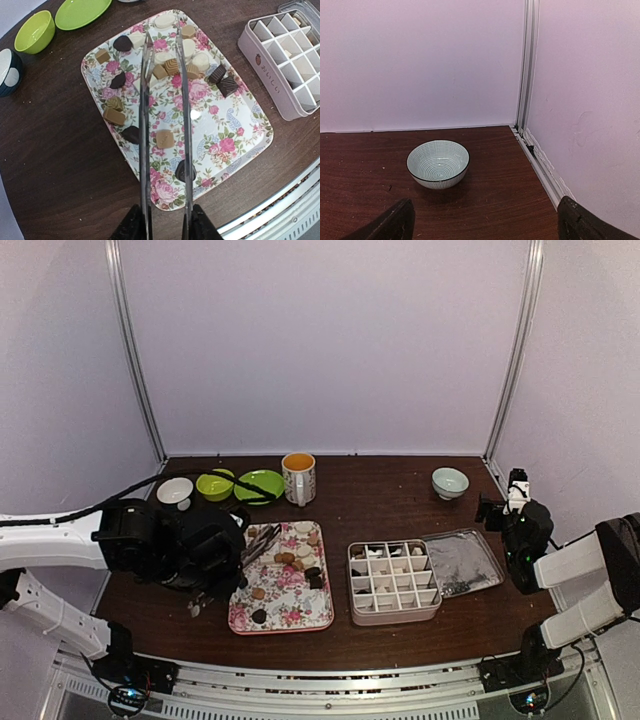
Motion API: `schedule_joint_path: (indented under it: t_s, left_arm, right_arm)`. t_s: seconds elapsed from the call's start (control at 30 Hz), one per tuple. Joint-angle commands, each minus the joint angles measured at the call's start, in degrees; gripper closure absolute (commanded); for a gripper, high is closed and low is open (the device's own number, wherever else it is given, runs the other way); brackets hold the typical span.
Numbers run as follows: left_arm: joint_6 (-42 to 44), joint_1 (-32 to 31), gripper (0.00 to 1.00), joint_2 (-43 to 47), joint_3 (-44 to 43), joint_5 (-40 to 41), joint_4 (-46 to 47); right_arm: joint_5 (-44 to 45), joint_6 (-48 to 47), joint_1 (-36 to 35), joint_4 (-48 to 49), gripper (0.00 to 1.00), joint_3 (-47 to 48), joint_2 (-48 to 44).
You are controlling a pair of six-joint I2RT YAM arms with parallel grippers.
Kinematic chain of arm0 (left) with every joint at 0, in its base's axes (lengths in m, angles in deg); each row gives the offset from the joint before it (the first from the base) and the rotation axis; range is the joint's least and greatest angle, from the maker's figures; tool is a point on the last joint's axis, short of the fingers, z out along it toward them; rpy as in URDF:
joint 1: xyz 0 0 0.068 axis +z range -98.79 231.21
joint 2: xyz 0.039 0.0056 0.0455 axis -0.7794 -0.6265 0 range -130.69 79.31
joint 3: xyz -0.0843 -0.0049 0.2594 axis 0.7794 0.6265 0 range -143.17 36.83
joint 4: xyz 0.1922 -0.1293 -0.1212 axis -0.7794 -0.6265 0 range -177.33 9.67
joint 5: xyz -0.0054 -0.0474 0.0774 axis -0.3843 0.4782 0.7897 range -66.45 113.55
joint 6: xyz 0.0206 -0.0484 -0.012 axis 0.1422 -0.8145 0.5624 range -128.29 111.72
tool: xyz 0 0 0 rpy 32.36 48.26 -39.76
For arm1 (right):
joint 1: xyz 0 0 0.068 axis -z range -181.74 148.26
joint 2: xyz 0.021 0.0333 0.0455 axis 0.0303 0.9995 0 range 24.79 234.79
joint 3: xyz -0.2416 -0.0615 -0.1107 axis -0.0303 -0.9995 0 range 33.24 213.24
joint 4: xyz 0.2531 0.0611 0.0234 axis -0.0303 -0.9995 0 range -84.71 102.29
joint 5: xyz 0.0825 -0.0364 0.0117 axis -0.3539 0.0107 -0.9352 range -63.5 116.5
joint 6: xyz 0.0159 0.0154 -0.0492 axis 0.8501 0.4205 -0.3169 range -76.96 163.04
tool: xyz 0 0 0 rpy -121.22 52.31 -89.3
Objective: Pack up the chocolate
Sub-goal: Pick up the fake chocolate from the plate.
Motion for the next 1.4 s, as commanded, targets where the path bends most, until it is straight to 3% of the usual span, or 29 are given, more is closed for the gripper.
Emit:
schedule_joint_path:
  t_s: [0.0, 0.43, 1.37]
  left_arm:
    - [0.81, 0.83, 0.69, -0.55, -1.94, -1.80, 0.36]
    - [1.30, 1.60, 0.69, -3.47, -2.24, -5.37, 0.49]
    - [1.24, 1.77, 0.69, -0.53, 2.07, -6.89, 3.50]
  right_arm:
    - [0.10, 0.03, 0.27, -0.01, 0.00, 0.76, 0.09]
    - [0.10, 0.03, 0.31, -0.06, 0.00, 0.75, 0.09]
    - [0.05, 0.01, 0.30, -0.01, 0.00, 0.75, 0.09]
